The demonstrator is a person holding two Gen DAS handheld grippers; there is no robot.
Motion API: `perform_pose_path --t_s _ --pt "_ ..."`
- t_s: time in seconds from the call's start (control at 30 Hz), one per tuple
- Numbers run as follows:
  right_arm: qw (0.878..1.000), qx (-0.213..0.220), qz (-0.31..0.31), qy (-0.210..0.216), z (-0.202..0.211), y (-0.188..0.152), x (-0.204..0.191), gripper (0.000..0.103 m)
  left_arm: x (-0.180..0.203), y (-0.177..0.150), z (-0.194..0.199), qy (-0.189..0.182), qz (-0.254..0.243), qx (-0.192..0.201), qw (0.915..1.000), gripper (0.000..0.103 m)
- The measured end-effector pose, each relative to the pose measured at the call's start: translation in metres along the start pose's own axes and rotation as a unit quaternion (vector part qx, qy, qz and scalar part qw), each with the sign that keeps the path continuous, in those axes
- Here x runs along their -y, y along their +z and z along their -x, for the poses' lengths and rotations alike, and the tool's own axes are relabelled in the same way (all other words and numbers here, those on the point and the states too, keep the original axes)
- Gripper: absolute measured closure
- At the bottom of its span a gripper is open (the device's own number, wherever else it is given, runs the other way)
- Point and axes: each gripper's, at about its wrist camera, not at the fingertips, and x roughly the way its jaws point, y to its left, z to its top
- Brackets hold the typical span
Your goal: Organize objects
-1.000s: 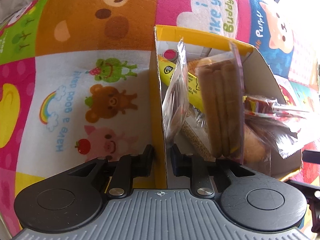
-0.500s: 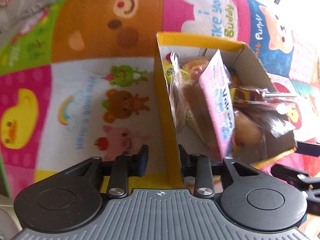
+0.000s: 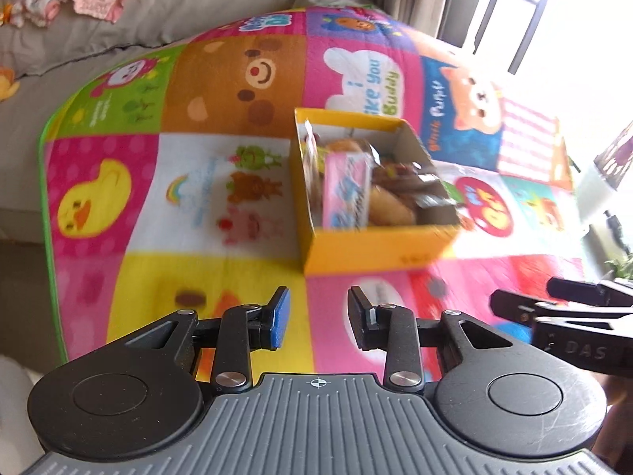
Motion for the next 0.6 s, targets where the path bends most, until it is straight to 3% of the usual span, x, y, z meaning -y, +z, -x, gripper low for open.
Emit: perform_pose_path --t_s 0.1,0.2,0.4,0.6 --pt "1.0 -0.005 -0.016 -0.019 0.02 -0.03 -0.008 0.019 0.001 -0.025 0.021 -0.003 0.008 -0.01 0.9999 0.068" --pt "0.999 -0.016 -0.014 -0.045 0.036 -0.053 -0.013 0.019 0.009 -0.043 0.038 0.002 0.005 -0.01 0.9999 0.069" --pt "0.999 0.005 -0.024 -0.045 0.063 -0.061 0.002 0.01 0.038 -0.068 0.06 0.007 0.004 0.001 1.0 0.069" --pt "0.999 0.015 0.015 -0.042 0.067 -0.071 0.014 0.008 0.064 -0.091 0.063 0.025 0.013 -0.005 0.9996 0.069"
